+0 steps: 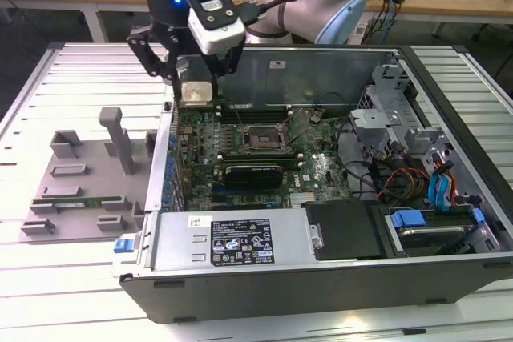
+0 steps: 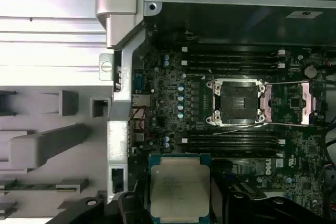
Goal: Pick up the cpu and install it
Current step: 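Pick up the cpu and move it towards the insertion slot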
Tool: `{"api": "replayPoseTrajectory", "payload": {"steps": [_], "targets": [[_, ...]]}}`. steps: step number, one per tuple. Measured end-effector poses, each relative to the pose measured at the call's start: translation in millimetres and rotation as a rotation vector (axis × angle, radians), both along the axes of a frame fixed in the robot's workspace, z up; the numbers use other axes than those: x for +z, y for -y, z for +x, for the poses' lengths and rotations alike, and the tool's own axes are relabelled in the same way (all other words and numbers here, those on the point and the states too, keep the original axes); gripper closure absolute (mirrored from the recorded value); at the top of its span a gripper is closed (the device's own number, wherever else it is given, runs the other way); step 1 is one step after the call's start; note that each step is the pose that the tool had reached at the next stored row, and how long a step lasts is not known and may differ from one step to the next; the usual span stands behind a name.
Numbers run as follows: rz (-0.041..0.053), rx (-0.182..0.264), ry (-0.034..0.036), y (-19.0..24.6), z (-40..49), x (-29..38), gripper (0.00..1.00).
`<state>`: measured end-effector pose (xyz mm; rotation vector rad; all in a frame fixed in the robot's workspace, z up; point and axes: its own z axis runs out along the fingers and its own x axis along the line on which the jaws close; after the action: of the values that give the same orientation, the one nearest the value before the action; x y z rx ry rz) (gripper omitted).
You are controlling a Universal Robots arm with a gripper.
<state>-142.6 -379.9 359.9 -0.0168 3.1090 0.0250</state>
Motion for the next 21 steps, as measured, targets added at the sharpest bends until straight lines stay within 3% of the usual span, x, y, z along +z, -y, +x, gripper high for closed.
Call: {"api": "replayPoseTrajectory", "payload": {"steps": [9, 14, 18, 21], "targets": [[-0.0026, 0.0, -0.0001, -0.1, 27.3, -5.6, 0.45], [-0.0058, 0.0, -0.0001, -0.4, 50.8, -11.5, 0.45], [-0.0091, 0.0, -0.0002, -0.9, 63.7, -18.6, 0.45], [-0.0122, 0.0, -0.0009, -1.6, 78.2, -29.2, 0.45]]}}
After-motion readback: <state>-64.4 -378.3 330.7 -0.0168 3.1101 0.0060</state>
